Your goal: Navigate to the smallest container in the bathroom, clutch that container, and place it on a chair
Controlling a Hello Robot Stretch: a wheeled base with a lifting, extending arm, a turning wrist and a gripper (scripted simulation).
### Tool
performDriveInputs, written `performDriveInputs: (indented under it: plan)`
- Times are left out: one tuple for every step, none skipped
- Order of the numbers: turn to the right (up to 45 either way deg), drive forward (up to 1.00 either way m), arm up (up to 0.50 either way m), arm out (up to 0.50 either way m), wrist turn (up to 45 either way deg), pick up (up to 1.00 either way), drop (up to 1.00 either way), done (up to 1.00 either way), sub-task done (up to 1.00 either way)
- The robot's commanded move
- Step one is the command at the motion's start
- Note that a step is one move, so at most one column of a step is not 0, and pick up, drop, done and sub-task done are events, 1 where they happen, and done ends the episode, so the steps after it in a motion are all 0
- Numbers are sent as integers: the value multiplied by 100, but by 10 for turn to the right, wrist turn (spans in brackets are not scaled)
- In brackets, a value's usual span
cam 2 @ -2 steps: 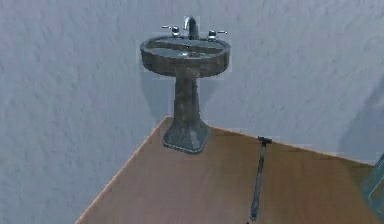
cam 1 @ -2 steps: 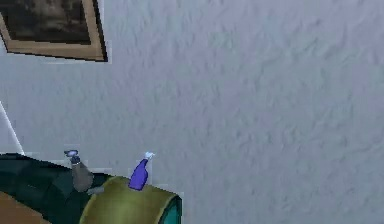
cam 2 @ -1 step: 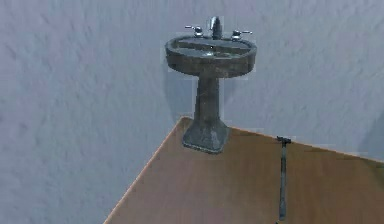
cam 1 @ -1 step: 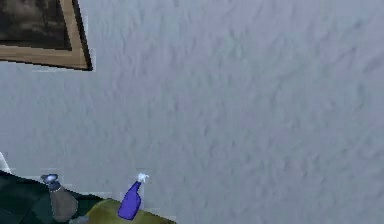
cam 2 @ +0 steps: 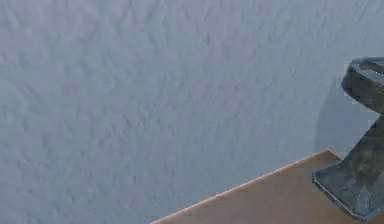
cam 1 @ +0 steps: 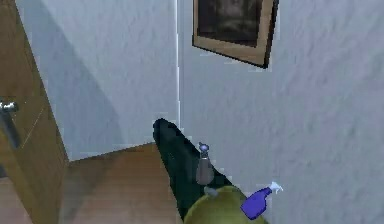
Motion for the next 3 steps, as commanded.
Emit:
performDriveInputs:
  plan:
    - [-450, 0, 0, 0, 0, 0, 0, 0, 0]
    - [-210, 0, 0, 0, 0, 0, 0, 0, 0]
    - [0, 0, 50, 0, 0, 0, 0, 0, 0]
